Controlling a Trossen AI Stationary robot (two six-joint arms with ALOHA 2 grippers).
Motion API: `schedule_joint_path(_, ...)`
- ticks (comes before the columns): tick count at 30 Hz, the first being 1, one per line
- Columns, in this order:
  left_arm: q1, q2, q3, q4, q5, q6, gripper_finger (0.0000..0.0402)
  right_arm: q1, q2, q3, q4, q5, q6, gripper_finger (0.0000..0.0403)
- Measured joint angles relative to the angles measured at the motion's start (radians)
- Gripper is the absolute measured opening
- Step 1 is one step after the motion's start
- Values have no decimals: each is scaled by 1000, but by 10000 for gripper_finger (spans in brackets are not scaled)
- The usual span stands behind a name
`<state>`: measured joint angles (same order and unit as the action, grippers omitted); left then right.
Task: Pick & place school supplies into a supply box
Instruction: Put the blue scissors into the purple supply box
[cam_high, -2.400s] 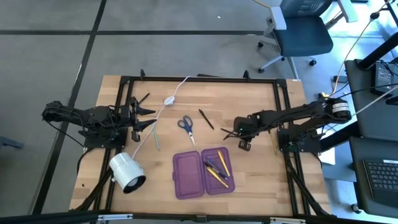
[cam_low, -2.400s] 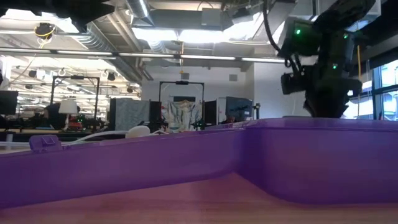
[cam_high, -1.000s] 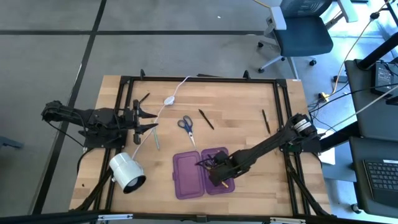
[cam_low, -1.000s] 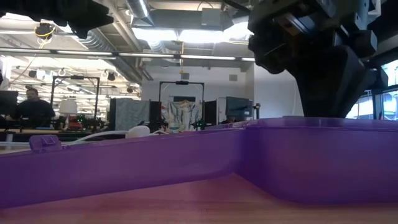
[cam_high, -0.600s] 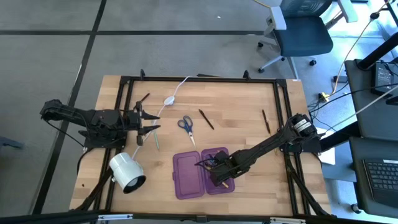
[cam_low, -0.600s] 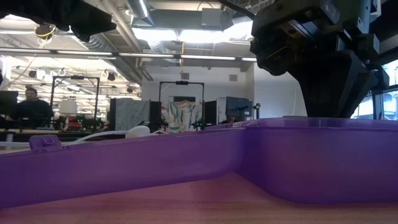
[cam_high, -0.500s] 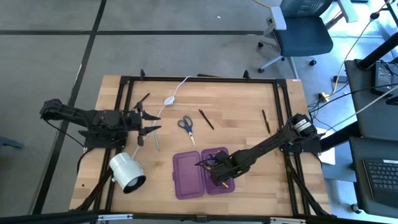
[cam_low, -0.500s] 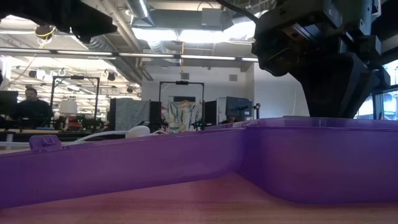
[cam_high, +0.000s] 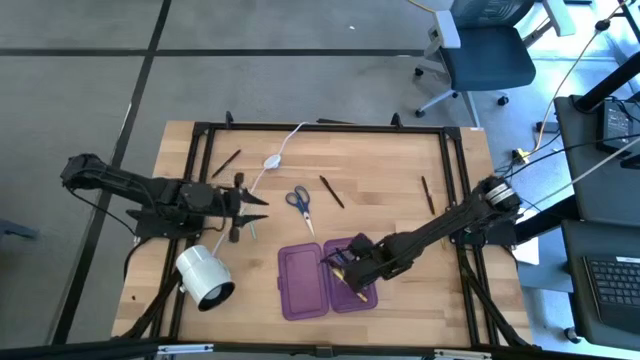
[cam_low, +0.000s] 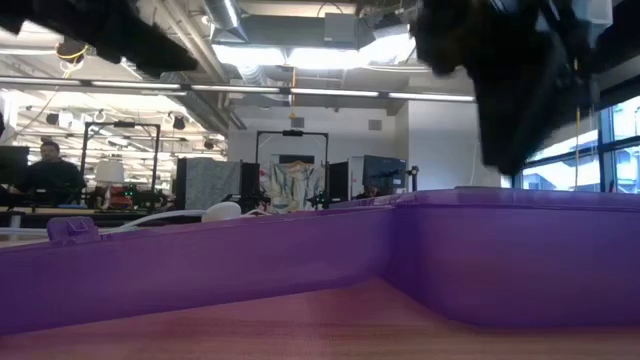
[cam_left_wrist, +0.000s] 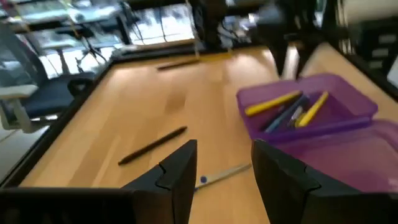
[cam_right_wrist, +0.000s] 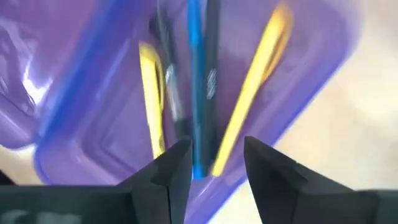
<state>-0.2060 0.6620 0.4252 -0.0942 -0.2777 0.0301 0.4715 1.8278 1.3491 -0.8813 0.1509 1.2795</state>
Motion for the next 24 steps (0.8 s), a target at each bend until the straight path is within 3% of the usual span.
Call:
schedule_joint_path(5,78,177,183,-202,48,25,145,0,-95,0,-86,170,-46,144)
schedule_joint_path(11,210,386,362,-332,252,169,143,-4,-180,-81,-100,196,-105,143)
schedule_joint_path(24,373,806,646,-521,326,564,143,-17,-528,-607,399,222,-114,143)
